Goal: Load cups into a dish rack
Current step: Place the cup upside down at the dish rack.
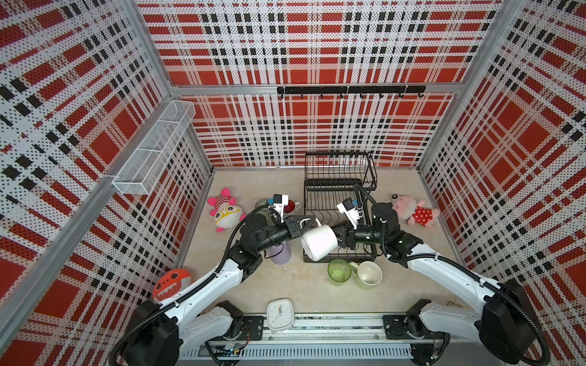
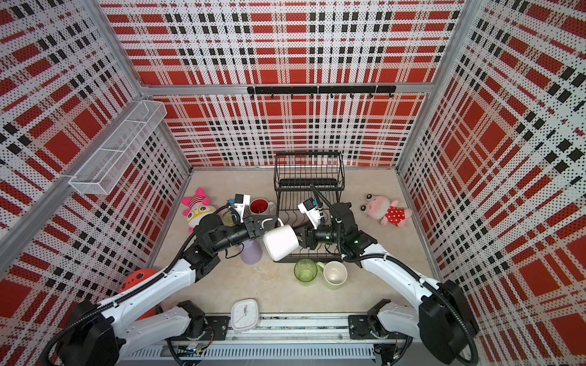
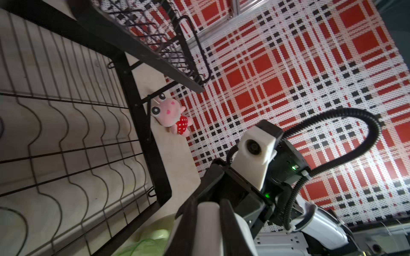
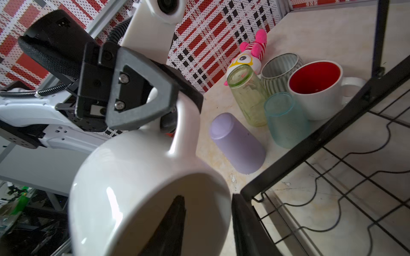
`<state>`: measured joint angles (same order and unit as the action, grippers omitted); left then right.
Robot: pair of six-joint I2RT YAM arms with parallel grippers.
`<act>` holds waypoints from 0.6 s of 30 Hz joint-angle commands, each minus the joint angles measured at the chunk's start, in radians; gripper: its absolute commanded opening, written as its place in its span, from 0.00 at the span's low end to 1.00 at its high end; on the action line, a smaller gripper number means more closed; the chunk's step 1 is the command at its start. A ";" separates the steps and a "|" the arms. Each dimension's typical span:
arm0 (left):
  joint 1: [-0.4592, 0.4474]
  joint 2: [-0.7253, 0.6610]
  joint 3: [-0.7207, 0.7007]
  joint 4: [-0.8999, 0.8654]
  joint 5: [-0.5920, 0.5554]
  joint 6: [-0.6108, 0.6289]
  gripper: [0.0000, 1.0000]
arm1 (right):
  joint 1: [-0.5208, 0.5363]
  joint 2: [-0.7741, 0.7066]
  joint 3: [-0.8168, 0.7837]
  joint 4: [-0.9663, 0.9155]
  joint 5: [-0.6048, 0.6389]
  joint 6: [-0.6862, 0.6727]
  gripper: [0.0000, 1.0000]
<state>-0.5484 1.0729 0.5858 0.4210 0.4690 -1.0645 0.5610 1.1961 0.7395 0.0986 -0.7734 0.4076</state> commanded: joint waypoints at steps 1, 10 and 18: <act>0.025 0.005 -0.005 0.053 -0.094 -0.042 0.00 | -0.026 -0.009 -0.015 0.020 0.009 -0.043 0.49; 0.014 0.004 -0.038 0.037 -0.272 -0.098 0.00 | -0.050 -0.075 0.012 -0.197 0.264 -0.183 0.63; -0.050 0.030 0.013 -0.093 -0.508 -0.160 0.00 | -0.049 -0.208 -0.007 -0.294 0.522 -0.185 0.72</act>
<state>-0.5751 1.1000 0.5453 0.3199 0.0788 -1.1664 0.5140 1.0348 0.7345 -0.1421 -0.3664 0.2508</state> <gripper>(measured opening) 0.182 0.721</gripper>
